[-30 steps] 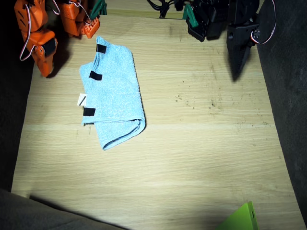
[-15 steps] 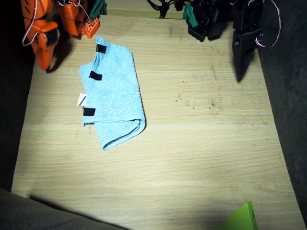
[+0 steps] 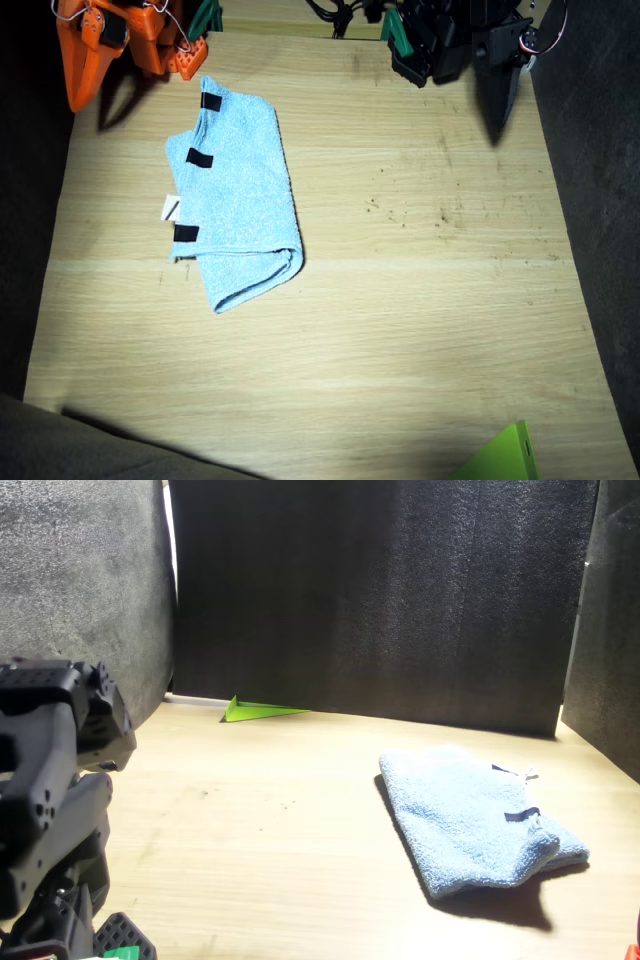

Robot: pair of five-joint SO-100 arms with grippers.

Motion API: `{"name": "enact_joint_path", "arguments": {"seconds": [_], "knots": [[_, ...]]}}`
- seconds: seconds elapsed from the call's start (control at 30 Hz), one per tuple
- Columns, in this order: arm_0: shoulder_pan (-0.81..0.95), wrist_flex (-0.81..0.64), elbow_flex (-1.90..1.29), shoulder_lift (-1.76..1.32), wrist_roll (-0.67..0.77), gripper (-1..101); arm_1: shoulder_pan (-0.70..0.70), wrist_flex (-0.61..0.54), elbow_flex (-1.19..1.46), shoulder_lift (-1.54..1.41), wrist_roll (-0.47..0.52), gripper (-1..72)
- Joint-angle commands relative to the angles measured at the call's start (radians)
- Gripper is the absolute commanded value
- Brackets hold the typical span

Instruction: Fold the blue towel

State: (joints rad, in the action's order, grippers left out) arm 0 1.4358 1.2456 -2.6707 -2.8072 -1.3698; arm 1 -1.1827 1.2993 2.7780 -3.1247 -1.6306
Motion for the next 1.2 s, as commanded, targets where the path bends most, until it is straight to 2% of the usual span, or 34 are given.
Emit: {"name": "enact_joint_path", "arguments": {"seconds": [0.0,0.1,0.13,0.17,0.33,0.63,0.9,1.17], "knots": [[0.055,0.044,-0.017,-0.083,0.032,0,0.015,-0.034,0.009,-0.025,-0.029,-0.1],[0.121,0.146,-0.067,-0.298,0.032,0,0.003,-0.058,0.017,-0.025,-0.029,-0.1],[0.13,0.176,-0.086,-0.364,0.031,0,-0.195,-0.017,0.009,-0.021,0.299,-0.1],[-0.107,0.164,-0.087,-0.367,-0.074,0,-0.209,-0.009,0.008,-0.021,0.299,-0.1],[-0.227,0.164,-0.087,-0.368,-0.057,0,-0.345,0.057,-0.011,-0.023,0.216,-0.1],[-0.23,0.167,-0.087,-0.368,-0.066,0,-0.31,0.107,-0.023,-0.023,0.172,-0.1],[-0.222,0.169,-0.086,-0.368,-0.058,0,-0.189,0.107,-0.023,-0.023,0.067,-0.1],[-0.221,0.172,-0.086,-0.368,-0.064,0,-0.127,0.107,-0.023,-0.023,0.012,-0.1]]}}
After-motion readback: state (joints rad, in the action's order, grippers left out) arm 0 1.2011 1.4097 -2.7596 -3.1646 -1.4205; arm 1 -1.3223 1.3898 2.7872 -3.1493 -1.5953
